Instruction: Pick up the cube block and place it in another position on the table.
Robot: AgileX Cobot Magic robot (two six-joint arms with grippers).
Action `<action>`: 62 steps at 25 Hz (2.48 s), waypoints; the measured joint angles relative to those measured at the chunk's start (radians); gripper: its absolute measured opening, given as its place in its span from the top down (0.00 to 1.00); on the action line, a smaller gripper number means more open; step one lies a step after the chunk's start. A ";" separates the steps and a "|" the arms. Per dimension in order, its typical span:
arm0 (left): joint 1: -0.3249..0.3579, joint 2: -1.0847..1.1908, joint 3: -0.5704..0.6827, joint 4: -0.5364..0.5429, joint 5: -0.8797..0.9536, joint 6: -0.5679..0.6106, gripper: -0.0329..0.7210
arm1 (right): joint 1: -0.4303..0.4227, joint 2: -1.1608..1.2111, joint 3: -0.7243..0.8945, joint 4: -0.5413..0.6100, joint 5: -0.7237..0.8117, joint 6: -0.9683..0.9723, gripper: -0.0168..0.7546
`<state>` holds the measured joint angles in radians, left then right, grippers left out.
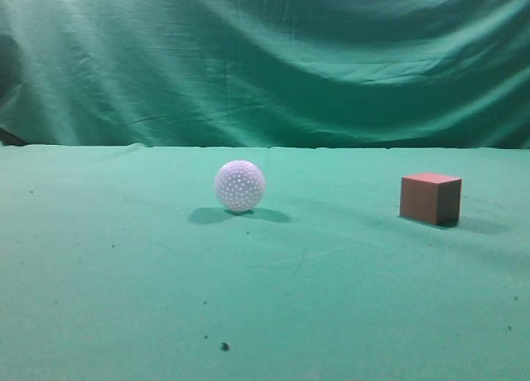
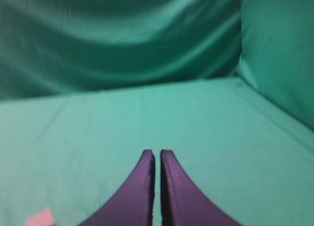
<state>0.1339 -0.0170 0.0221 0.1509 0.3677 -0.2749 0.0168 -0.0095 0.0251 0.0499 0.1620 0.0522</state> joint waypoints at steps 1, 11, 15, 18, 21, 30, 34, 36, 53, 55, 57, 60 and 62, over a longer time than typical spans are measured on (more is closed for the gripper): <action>0.000 0.000 0.000 0.000 0.000 0.000 0.64 | 0.000 0.000 0.000 0.006 -0.077 0.012 0.98; 0.000 0.000 0.000 0.000 0.000 0.000 0.64 | 0.000 0.074 -0.186 0.024 -0.146 0.023 0.98; 0.000 0.000 0.000 0.000 0.000 0.000 0.64 | 0.000 0.253 -0.356 0.070 0.100 0.073 0.98; 0.000 0.000 0.000 0.000 0.000 0.000 0.64 | 0.000 0.395 -0.408 0.085 0.162 0.082 0.98; 0.000 0.000 0.000 0.000 0.000 0.000 0.64 | 0.000 0.510 -0.411 0.090 0.182 0.082 0.98; 0.000 0.000 0.000 0.000 0.000 0.000 0.64 | 0.276 0.827 -0.637 0.095 0.430 -0.214 0.98; 0.000 0.000 0.000 0.000 0.000 0.000 0.64 | 0.437 1.029 -0.781 0.087 0.565 -0.196 0.98; 0.000 0.000 0.000 0.000 0.000 0.000 0.64 | 0.477 1.137 -0.856 0.067 0.645 -0.151 0.98; 0.000 0.000 0.000 0.000 0.000 0.000 0.64 | 0.495 1.614 -1.091 0.024 0.792 -0.211 0.26; 0.000 0.000 0.000 0.000 0.000 0.000 0.64 | 0.495 1.640 -1.092 0.024 0.753 -0.211 0.28; 0.000 0.000 0.000 0.000 0.000 0.000 0.64 | 0.495 1.666 -1.092 0.024 0.722 -0.211 0.28; 0.000 0.000 0.000 0.000 0.000 0.000 0.64 | 0.495 1.712 -1.092 0.011 0.687 -0.211 0.28; 0.000 0.000 0.000 0.000 0.000 0.000 0.64 | 0.495 1.736 -1.092 -0.006 0.676 -0.211 0.28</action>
<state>0.1339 -0.0170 0.0221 0.1509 0.3677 -0.2749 0.5116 1.7263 -1.0669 0.0435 0.8383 -0.1586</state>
